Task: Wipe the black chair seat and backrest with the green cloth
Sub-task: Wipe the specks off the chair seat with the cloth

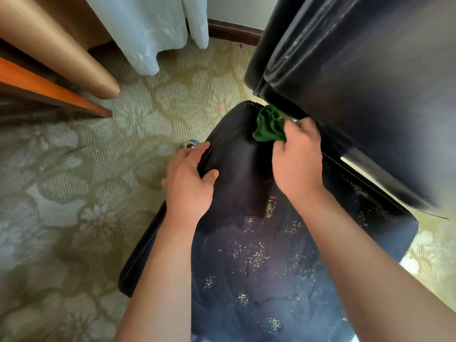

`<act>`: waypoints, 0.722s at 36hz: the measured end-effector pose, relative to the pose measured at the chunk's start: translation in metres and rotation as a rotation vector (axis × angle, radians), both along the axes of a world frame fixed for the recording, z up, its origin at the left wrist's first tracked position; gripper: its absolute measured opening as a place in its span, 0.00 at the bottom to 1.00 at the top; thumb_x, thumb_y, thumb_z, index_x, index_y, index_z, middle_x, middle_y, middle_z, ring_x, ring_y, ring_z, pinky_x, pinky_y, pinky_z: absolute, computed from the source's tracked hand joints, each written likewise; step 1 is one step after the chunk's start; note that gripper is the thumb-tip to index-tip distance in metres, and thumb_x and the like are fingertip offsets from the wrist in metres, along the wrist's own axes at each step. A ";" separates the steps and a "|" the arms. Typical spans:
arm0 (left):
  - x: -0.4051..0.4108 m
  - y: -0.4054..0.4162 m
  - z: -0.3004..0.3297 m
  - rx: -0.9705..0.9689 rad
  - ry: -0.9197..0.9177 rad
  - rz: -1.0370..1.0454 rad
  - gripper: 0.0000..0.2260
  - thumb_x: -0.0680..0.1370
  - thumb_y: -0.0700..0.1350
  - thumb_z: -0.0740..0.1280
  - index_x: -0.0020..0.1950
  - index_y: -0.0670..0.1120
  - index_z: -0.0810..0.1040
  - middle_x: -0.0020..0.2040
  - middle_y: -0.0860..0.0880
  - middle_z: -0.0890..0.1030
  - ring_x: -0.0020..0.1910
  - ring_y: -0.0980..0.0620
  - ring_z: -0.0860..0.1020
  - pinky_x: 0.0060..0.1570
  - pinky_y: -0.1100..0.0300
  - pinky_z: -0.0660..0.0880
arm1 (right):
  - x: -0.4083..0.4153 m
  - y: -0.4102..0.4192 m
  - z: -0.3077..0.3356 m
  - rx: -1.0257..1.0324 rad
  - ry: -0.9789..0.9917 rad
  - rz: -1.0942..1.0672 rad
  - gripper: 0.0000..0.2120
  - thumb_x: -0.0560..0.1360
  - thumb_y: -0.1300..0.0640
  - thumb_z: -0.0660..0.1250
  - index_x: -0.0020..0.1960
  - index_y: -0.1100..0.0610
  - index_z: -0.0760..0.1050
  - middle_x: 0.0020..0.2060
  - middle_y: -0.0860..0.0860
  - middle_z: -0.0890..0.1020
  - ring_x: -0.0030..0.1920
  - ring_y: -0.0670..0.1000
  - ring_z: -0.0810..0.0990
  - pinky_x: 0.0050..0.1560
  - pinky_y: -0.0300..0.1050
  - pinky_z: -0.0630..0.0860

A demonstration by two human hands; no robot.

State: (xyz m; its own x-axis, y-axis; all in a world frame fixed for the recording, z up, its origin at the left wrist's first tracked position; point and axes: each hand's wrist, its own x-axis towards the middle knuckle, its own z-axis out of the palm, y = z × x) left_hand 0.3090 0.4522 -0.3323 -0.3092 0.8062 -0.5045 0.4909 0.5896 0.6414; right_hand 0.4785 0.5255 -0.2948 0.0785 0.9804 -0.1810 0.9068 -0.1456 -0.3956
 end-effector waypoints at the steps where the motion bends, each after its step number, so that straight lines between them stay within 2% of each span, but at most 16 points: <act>1: -0.001 0.000 0.000 -0.003 0.001 -0.004 0.26 0.76 0.45 0.73 0.73 0.57 0.72 0.63 0.53 0.74 0.65 0.46 0.74 0.65 0.38 0.71 | -0.003 0.003 -0.003 0.000 -0.023 -0.001 0.19 0.72 0.67 0.59 0.62 0.60 0.76 0.54 0.61 0.74 0.56 0.64 0.72 0.56 0.51 0.70; 5: -0.001 0.001 -0.001 0.002 0.006 -0.025 0.26 0.76 0.45 0.73 0.74 0.55 0.72 0.63 0.52 0.74 0.66 0.46 0.73 0.66 0.38 0.70 | -0.015 0.008 -0.012 -0.023 -0.119 0.098 0.26 0.75 0.65 0.60 0.72 0.54 0.69 0.57 0.58 0.72 0.55 0.61 0.70 0.56 0.52 0.70; 11: -0.001 0.003 -0.002 0.021 0.013 -0.025 0.25 0.76 0.43 0.73 0.72 0.55 0.74 0.58 0.52 0.75 0.61 0.44 0.75 0.63 0.38 0.72 | -0.022 0.013 -0.008 -0.112 -0.086 0.269 0.26 0.76 0.63 0.59 0.73 0.50 0.67 0.55 0.52 0.70 0.57 0.57 0.67 0.52 0.54 0.75; 14: 0.000 0.002 -0.004 0.031 0.009 -0.023 0.25 0.76 0.43 0.73 0.72 0.55 0.74 0.59 0.51 0.76 0.62 0.43 0.76 0.62 0.37 0.72 | -0.028 0.011 -0.004 -0.166 -0.075 0.384 0.26 0.76 0.62 0.59 0.73 0.48 0.67 0.54 0.51 0.69 0.56 0.56 0.67 0.48 0.54 0.76; 19: -0.002 0.003 -0.003 0.028 -0.005 -0.039 0.26 0.76 0.43 0.73 0.72 0.55 0.73 0.61 0.51 0.76 0.64 0.45 0.75 0.62 0.37 0.72 | -0.034 -0.004 0.003 -0.258 -0.067 0.553 0.25 0.77 0.60 0.58 0.73 0.46 0.67 0.51 0.47 0.66 0.54 0.53 0.65 0.39 0.46 0.66; 23: -0.006 0.002 -0.001 0.030 -0.035 -0.043 0.25 0.75 0.44 0.73 0.70 0.60 0.71 0.61 0.54 0.78 0.63 0.48 0.77 0.60 0.38 0.74 | -0.033 -0.020 0.005 -0.329 -0.043 0.605 0.25 0.77 0.61 0.57 0.71 0.44 0.69 0.47 0.45 0.64 0.51 0.50 0.63 0.39 0.46 0.63; 26: -0.013 -0.001 0.001 -0.042 -0.090 -0.031 0.31 0.74 0.43 0.73 0.73 0.60 0.66 0.66 0.58 0.77 0.66 0.52 0.76 0.66 0.40 0.72 | -0.030 -0.033 0.009 -0.386 -0.009 0.645 0.25 0.77 0.62 0.56 0.71 0.45 0.69 0.47 0.46 0.66 0.51 0.51 0.64 0.39 0.45 0.63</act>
